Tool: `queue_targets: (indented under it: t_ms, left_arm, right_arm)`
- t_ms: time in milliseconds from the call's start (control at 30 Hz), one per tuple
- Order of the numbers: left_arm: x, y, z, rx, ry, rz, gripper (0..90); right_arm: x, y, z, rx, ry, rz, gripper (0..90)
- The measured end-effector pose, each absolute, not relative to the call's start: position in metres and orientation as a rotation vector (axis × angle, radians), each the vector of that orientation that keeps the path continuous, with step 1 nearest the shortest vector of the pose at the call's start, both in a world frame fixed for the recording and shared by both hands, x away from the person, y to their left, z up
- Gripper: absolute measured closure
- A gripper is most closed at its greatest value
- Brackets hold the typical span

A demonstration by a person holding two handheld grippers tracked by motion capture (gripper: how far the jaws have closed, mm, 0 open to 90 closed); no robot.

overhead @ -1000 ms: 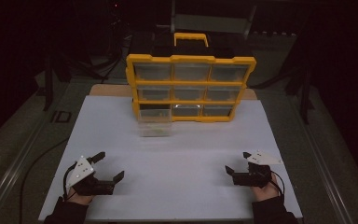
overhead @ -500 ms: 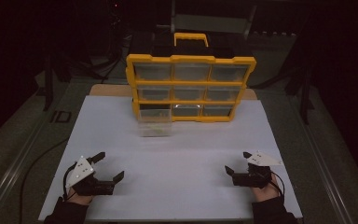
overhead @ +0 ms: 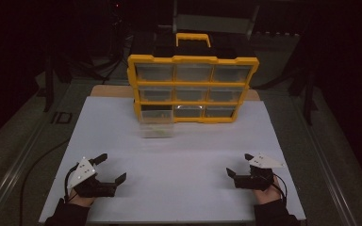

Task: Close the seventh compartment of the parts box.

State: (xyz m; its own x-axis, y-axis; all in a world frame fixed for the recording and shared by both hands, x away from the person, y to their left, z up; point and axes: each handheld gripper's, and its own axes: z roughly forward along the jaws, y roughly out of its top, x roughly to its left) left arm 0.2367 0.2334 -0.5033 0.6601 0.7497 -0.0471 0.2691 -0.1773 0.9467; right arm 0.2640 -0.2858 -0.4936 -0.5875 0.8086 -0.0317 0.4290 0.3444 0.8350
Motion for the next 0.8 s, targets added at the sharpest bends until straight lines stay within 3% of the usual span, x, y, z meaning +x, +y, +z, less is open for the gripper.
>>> queue_targets:
  t_ms: [800]
  left_arm:
    - [0.249, 0.198, -0.427, 1.755, 0.712, 0.476, 0.1]
  right_arm:
    - [0.262, -0.286, -0.488, 1.073, 2.138, 1.178, 9.2]
